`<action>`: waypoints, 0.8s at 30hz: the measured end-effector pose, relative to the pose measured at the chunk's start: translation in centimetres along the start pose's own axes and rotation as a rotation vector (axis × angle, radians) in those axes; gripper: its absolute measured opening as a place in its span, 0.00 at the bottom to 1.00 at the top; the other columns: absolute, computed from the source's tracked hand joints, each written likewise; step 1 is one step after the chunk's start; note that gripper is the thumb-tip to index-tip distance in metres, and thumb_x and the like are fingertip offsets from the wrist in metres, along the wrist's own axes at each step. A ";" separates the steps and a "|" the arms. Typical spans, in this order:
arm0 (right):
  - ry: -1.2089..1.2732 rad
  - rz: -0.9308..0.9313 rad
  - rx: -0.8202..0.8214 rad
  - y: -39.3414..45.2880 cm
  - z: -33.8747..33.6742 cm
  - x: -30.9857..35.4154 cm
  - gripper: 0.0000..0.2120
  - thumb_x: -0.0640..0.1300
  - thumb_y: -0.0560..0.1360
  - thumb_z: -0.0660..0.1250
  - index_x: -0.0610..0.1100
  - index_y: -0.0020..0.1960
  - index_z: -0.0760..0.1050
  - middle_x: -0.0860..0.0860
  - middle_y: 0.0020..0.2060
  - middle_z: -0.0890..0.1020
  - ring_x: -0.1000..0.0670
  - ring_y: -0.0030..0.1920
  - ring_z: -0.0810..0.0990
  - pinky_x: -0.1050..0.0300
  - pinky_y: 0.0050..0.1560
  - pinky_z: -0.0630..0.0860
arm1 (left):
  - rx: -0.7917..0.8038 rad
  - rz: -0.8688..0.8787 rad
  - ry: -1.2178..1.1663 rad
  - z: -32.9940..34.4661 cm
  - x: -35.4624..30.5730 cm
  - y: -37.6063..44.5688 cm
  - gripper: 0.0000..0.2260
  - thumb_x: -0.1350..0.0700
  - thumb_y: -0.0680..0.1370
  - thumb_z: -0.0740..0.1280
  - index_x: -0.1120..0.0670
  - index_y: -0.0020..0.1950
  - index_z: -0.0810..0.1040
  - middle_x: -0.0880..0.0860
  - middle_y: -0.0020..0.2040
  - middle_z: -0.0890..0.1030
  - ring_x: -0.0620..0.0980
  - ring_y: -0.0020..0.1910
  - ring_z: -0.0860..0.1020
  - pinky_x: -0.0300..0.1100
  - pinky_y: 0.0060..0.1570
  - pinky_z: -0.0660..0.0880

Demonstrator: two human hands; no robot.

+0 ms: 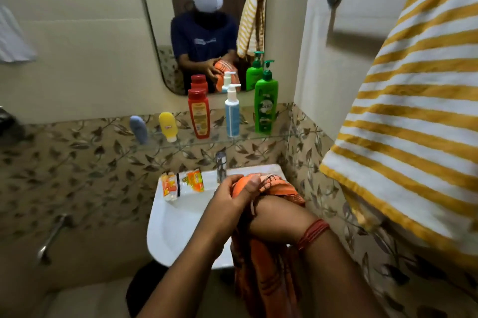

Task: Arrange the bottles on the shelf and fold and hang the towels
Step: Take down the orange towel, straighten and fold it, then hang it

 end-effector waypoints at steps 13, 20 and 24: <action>0.371 -0.009 -0.351 0.5 1.1 -0.5 0.05 0.55 0.78 0.66 0.55 0.46 0.76 0.58 0.41 0.82 0.57 0.45 0.81 0.52 0.51 0.80 | -0.238 -0.165 -0.419 -3.6 4.0 -0.9 0.15 0.58 0.84 0.58 0.63 0.55 0.82 0.68 0.53 0.83 0.65 0.54 0.82 0.62 0.60 0.76; 0.582 -0.013 -0.600 2.4 2.2 0.9 0.07 0.54 0.77 0.67 0.53 0.53 0.77 0.57 0.51 0.82 0.55 0.55 0.81 0.46 0.57 0.79 | -0.172 -0.103 -0.420 -5.6 3.5 0.4 0.15 0.56 0.83 0.59 0.58 0.53 0.85 0.63 0.53 0.85 0.63 0.57 0.82 0.64 0.65 0.74; 0.678 0.009 -0.677 3.0 2.9 1.8 0.04 0.51 0.78 0.66 0.53 0.52 0.78 0.54 0.51 0.84 0.55 0.54 0.81 0.45 0.59 0.78 | -0.069 -0.058 -0.354 -6.7 2.4 0.8 0.17 0.54 0.84 0.58 0.55 0.52 0.86 0.59 0.52 0.86 0.58 0.55 0.84 0.59 0.64 0.76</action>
Point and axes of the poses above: each hand's wrist, its own y-axis towards the middle knuckle, its own z-axis out of the palm, x = y × z, the point moved 4 cm from there along y, towards the middle knuckle
